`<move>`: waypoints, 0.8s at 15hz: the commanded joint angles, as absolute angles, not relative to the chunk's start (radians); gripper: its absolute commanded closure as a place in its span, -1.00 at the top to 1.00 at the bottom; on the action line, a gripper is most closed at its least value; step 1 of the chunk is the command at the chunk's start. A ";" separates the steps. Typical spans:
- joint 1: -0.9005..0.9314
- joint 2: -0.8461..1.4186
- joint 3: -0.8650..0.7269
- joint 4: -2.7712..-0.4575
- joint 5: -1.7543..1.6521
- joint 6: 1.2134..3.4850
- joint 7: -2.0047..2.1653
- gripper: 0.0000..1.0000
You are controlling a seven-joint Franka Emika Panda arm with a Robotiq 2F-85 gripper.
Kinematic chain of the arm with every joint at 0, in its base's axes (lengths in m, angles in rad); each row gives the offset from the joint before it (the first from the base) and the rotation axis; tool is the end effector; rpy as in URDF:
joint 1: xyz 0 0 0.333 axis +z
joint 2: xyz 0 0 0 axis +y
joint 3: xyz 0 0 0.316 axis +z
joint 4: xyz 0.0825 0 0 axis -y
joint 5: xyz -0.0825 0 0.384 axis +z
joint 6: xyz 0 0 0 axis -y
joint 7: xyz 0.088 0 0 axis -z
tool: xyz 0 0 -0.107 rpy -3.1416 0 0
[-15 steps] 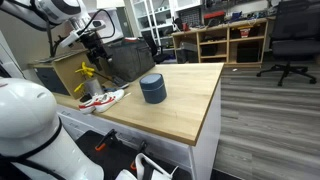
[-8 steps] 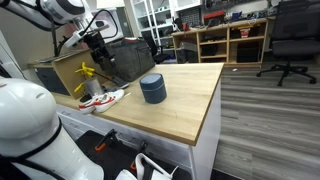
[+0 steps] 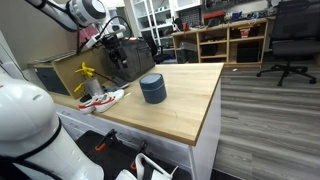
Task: Fully open the bin
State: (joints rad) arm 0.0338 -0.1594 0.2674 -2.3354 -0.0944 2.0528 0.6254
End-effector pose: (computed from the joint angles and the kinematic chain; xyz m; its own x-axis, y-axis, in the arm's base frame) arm 0.4488 0.1349 0.3882 0.9592 -0.2802 -0.0373 -0.2699 -0.9471 0.1736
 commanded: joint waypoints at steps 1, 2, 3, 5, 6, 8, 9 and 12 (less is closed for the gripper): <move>0.053 -0.062 0.218 -2.255 -0.075 2.113 0.644 0.50; 0.055 -0.041 0.207 -2.237 -0.073 2.119 0.640 0.47; 0.057 -0.024 0.197 -2.225 -0.072 2.133 0.637 0.31; 0.060 0.009 0.174 -2.203 -0.067 2.160 0.625 0.02; 0.061 0.024 0.165 -2.196 -0.069 2.176 0.625 -0.15; 0.064 0.043 0.146 -2.188 -0.079 2.196 0.627 -0.46; 0.065 0.052 0.137 -2.183 -0.085 2.191 0.635 -0.59; 0.067 0.065 0.113 -2.196 -0.116 2.189 0.656 -0.98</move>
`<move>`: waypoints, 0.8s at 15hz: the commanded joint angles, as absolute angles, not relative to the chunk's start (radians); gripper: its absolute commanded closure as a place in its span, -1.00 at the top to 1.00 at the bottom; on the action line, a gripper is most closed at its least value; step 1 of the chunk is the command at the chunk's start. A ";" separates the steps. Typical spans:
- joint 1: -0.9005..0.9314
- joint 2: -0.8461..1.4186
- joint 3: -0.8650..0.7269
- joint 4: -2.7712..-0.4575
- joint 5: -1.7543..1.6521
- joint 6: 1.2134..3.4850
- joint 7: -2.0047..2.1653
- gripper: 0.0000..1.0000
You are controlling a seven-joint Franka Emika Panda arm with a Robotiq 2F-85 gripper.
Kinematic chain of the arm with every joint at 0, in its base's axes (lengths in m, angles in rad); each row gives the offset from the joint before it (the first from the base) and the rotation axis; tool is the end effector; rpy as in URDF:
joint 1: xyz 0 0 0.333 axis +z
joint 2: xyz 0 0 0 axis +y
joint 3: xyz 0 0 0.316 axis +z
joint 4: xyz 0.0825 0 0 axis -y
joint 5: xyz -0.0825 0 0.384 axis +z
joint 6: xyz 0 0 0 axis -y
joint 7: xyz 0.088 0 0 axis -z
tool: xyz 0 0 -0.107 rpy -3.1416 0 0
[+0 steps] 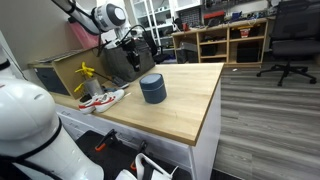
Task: Fully open the bin
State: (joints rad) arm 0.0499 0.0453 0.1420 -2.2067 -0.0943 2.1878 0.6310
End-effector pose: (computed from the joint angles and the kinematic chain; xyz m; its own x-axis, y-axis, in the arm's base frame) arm 0.5190 0.0971 0.3551 0.9276 -0.3733 -0.0134 -0.3706 -0.9242 0.0925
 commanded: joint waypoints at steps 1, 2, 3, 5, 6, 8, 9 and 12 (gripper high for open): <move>0.067 0.073 0.106 -2.193 -0.123 2.192 0.662 -1.00; 0.068 0.080 0.100 -2.190 -0.127 2.189 0.665 -1.00; 0.067 0.086 0.093 -2.186 -0.131 2.187 0.664 -1.00; 0.069 0.094 0.081 -2.186 -0.157 2.182 0.671 -1.00; 0.069 0.097 0.075 -2.188 -0.167 2.186 0.675 -1.00; 0.071 0.105 0.066 -2.193 -0.198 2.183 0.679 -1.00; 0.072 0.110 0.062 -2.199 -0.214 2.187 0.683 -1.00; 0.076 0.125 0.055 -2.223 -0.246 2.210 0.701 -1.00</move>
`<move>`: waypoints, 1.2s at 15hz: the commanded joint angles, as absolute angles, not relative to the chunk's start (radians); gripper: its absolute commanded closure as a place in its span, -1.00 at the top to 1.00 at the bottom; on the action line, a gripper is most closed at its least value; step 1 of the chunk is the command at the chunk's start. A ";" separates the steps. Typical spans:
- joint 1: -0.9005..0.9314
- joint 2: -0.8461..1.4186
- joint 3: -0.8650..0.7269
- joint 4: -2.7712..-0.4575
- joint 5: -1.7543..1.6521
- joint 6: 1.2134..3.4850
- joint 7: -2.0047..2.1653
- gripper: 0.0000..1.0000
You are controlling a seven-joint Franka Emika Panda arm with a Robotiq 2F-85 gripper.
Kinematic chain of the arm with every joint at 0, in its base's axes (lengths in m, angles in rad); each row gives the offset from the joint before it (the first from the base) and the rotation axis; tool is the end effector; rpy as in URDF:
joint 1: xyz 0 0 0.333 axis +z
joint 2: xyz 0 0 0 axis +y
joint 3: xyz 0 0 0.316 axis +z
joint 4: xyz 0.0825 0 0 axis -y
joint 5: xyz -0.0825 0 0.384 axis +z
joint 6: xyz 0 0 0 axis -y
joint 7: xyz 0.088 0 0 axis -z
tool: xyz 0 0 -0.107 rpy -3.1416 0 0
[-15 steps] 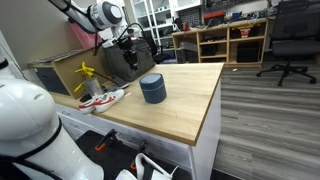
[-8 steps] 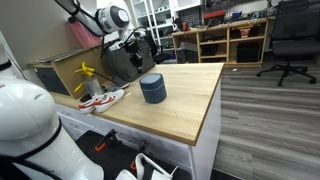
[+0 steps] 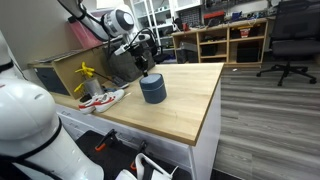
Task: Fully open the bin
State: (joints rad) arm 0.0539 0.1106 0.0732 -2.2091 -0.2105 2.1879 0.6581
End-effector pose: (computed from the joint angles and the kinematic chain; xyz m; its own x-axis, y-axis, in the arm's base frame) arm 0.5247 0.0593 0.3200 0.9210 -0.3891 -0.0216 -0.3773 -0.9042 0.2002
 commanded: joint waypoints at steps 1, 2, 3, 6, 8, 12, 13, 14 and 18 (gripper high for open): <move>0.080 0.133 0.053 -2.228 -0.253 2.213 0.706 -1.00; 0.085 0.142 0.051 -2.228 -0.262 2.212 0.716 -1.00; 0.089 0.153 0.050 -2.223 -0.262 2.203 0.720 -1.00; 0.098 0.180 0.042 -2.223 -0.270 2.219 0.751 -1.00; 0.101 0.189 0.039 -2.222 -0.274 2.225 0.774 -1.00; 0.099 0.160 0.044 -2.204 -0.234 2.189 0.760 -1.00; 0.098 0.147 0.045 -2.197 -0.223 2.179 0.748 -1.00; 0.097 0.137 0.046 -2.192 -0.215 2.175 0.743 -1.00; 0.098 0.093 0.052 -2.156 -0.173 2.173 0.751 -1.00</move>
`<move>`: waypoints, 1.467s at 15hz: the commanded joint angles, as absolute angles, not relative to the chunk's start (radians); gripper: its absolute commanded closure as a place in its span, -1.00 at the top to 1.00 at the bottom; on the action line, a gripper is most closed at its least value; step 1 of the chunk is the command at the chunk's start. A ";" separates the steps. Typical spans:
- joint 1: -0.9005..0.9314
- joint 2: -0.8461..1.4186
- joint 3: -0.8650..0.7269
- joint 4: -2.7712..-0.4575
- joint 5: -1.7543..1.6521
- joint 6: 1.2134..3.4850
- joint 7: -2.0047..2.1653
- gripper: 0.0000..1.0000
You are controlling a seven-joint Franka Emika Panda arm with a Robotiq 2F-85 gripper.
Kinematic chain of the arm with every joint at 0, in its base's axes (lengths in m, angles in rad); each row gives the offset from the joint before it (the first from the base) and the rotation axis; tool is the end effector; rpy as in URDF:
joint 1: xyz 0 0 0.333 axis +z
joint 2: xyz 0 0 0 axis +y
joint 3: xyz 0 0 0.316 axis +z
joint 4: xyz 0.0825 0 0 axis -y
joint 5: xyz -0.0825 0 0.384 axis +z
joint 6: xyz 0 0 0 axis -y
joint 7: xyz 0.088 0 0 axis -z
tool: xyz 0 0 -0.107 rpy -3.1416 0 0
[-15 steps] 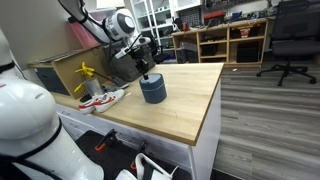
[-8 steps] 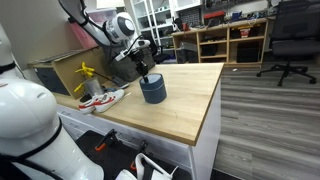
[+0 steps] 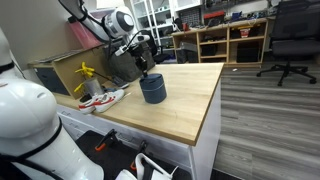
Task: Fully open the bin
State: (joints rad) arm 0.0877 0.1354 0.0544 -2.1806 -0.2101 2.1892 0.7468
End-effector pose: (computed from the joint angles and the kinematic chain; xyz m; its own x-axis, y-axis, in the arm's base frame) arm 0.5325 0.0684 0.3186 0.8908 -0.4545 0.0004 -0.4455 -0.8729 0.1988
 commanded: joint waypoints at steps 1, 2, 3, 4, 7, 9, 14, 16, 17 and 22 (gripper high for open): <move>0.100 0.080 0.055 -2.147 -0.164 2.182 0.759 -1.00; 0.102 0.072 0.058 -2.139 -0.159 2.187 0.764 -1.00; 0.105 0.066 0.063 -2.129 -0.157 2.192 0.773 -1.00; 0.108 0.063 0.067 -2.120 -0.160 2.194 0.781 -1.00; 0.119 0.077 0.076 -2.098 -0.186 2.201 0.828 -1.00; 0.128 0.097 0.078 -2.081 -0.198 2.206 0.878 -1.00; 0.149 0.184 0.074 -1.982 -0.213 2.191 1.004 -1.00; 0.159 0.228 0.069 -1.926 -0.206 2.179 1.043 -1.00; 0.163 0.251 0.066 -1.894 -0.203 2.172 1.060 -1.00; 0.181 0.345 0.039 -1.758 -0.209 2.155 1.098 -1.00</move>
